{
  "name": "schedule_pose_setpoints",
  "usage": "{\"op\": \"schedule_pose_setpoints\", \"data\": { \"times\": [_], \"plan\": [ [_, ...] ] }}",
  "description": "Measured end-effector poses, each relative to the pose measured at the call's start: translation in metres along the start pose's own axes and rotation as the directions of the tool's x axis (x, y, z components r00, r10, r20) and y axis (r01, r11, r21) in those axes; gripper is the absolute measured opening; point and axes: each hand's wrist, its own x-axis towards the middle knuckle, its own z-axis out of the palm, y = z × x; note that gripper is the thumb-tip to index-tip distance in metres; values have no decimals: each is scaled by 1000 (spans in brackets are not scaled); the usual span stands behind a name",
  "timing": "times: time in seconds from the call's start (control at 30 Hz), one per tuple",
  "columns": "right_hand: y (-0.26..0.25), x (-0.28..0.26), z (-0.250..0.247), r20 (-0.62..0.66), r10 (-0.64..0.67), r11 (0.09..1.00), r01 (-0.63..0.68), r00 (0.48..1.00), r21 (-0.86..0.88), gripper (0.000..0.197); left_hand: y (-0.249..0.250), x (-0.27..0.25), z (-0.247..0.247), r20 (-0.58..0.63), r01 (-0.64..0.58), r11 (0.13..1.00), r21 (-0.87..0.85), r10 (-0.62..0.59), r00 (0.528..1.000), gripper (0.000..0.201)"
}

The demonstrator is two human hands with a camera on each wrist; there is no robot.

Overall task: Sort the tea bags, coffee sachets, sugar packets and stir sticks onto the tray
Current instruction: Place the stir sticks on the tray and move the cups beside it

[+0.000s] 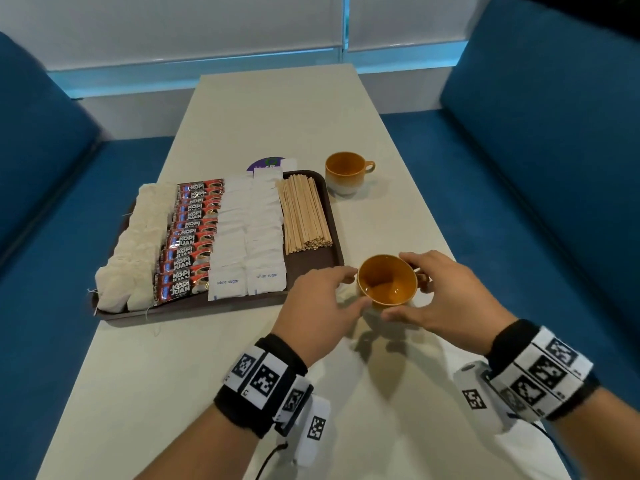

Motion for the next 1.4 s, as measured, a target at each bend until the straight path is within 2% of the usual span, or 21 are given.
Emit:
{"op": "schedule_pose_setpoints", "data": {
  "times": [0.07, 0.2, 0.37, 0.67, 0.87, 1.4],
  "plan": [
    [-2, 2, 2, -21, 10, 1000, -9, 1000, 24, 96, -3, 0, -2, 7, -26, 998, 55, 26, 1000, 51],
    [-1, 15, -2, -34, 31, 999, -31, 999, 22, 99, -16, -7, -12, 44, -93, 940, 327, 83, 996, 48],
    [-6, 45, -10, -51, 84, 996, -84, 995, 4, 101, -34, -23, -15, 88, -95, 898, 429, 63, 994, 54],
    [-19, 124, -18, -64, 112, 993, -114, 992, -32, 97, -38, -23, -15, 119, -99, 877, 470, 48, 992, 61],
    [-27, 157, -26, -45, 95, 994, -97, 994, -41, 86, -39, -24, -17, 147, -118, 863, 490, 51, 988, 64],
    [-27, 183, -27, -61, 64, 993, -70, 996, -95, 87, -39, -25, -18, 152, -138, 861, 489, 72, 986, 65]
  ]
}}
